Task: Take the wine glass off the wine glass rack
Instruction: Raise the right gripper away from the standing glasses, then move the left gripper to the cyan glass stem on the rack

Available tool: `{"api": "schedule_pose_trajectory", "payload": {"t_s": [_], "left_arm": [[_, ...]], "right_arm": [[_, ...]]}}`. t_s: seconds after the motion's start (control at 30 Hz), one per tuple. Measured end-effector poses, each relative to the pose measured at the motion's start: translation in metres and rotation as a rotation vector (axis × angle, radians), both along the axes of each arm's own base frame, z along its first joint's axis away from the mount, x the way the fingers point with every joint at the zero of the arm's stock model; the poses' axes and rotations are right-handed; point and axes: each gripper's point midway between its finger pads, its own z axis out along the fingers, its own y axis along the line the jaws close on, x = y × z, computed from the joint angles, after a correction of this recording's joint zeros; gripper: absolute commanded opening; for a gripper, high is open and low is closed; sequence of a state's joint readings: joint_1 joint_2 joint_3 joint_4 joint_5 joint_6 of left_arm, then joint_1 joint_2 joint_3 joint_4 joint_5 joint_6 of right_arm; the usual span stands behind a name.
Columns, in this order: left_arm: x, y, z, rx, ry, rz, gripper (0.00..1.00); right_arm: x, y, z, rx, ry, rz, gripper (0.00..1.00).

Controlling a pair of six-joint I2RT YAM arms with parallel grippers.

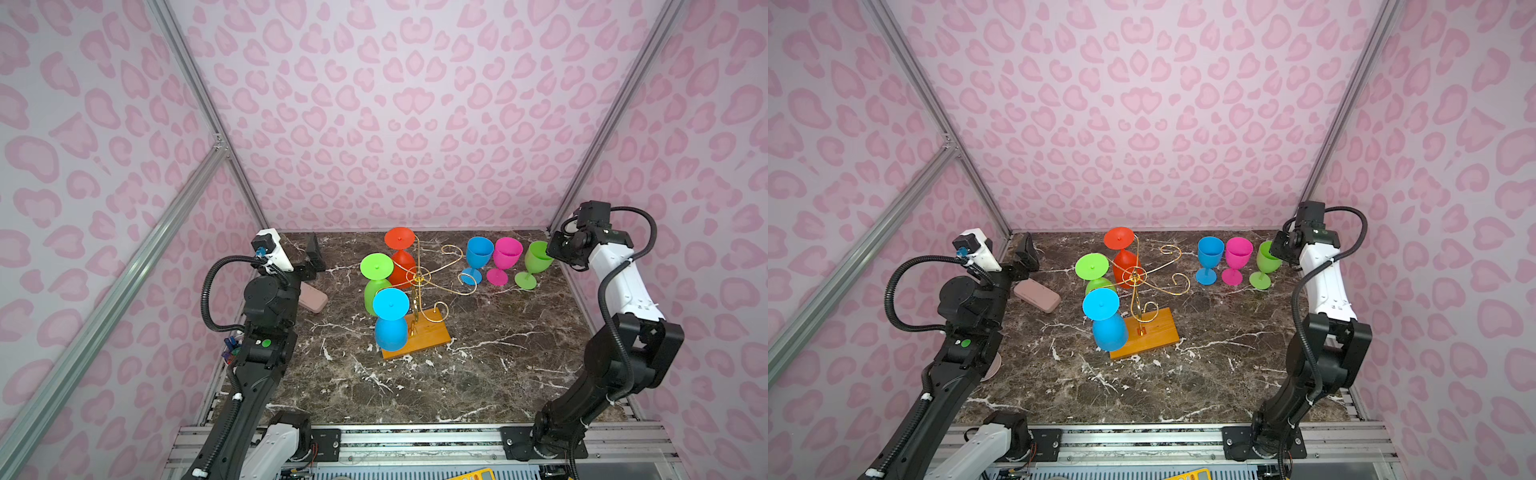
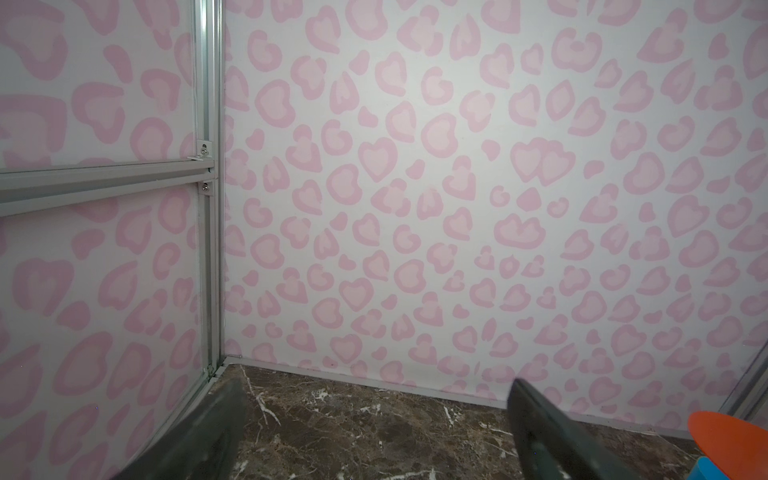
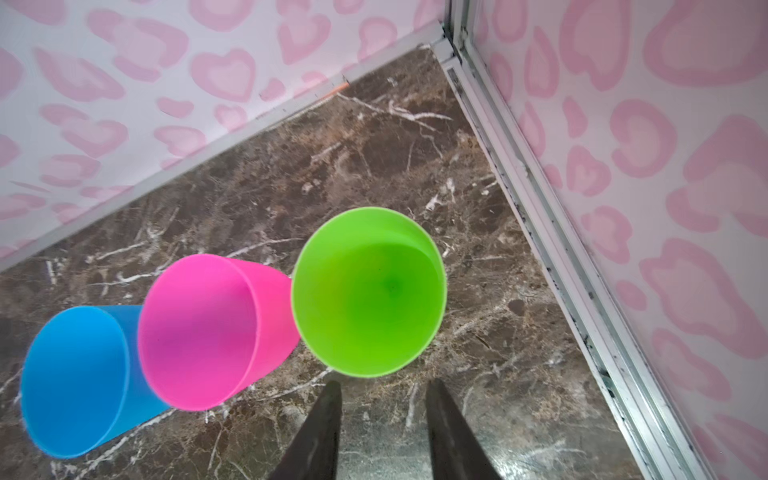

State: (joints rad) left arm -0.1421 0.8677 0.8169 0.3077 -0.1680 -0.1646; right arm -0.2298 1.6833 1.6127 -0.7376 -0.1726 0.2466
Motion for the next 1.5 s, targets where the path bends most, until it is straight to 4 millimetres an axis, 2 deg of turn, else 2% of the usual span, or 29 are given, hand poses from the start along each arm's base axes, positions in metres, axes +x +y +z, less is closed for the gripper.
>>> {"api": "schedule_pose_trajectory", "payload": {"t_s": [0.13,0.27,0.43,0.6,0.73,0.83,0.97,1.07,1.17,1.5], "left_arm": [[-0.01,-0.001,0.005,-0.045,-0.005,-0.022,0.99],[-0.029,-0.006,0.011,-0.11,-0.011,-0.083,0.97],[-0.053,-0.023,0.022,-0.186,0.049,-0.209,0.93],[-0.078,-0.05,0.027,-0.265,0.165,-0.387,0.85],[-0.095,-0.075,0.013,-0.346,0.322,-0.535,0.77],[-0.111,-0.093,-0.007,-0.424,0.457,-0.64,0.71],[-0.138,-0.107,-0.022,-0.511,0.58,-0.734,0.7],[-0.152,-0.117,-0.027,-0.559,0.63,-0.81,0.64],[-0.153,-0.124,-0.043,-0.629,0.716,-0.841,0.62],[-0.16,-0.142,-0.044,-0.707,0.827,-0.967,0.61]], "right_arm": [[-0.013,0.017,0.01,-0.004,-0.063,0.022,0.44],[-0.028,0.035,0.026,-0.017,-0.132,0.048,0.49],[-0.042,0.06,0.072,-0.046,-0.296,0.099,0.59],[-0.06,0.09,0.117,-0.053,-0.475,0.162,0.72],[-0.068,0.117,0.145,-0.057,-0.572,0.228,0.75],[-0.075,0.132,0.159,-0.05,-0.62,0.266,0.77],[-0.083,0.143,0.172,-0.036,-0.664,0.299,0.78],[-0.087,0.156,0.18,-0.012,-0.698,0.345,0.79],[-0.09,0.167,0.184,0.005,-0.713,0.383,0.8],[-0.096,0.191,0.184,0.042,-0.728,0.455,0.82]]}}
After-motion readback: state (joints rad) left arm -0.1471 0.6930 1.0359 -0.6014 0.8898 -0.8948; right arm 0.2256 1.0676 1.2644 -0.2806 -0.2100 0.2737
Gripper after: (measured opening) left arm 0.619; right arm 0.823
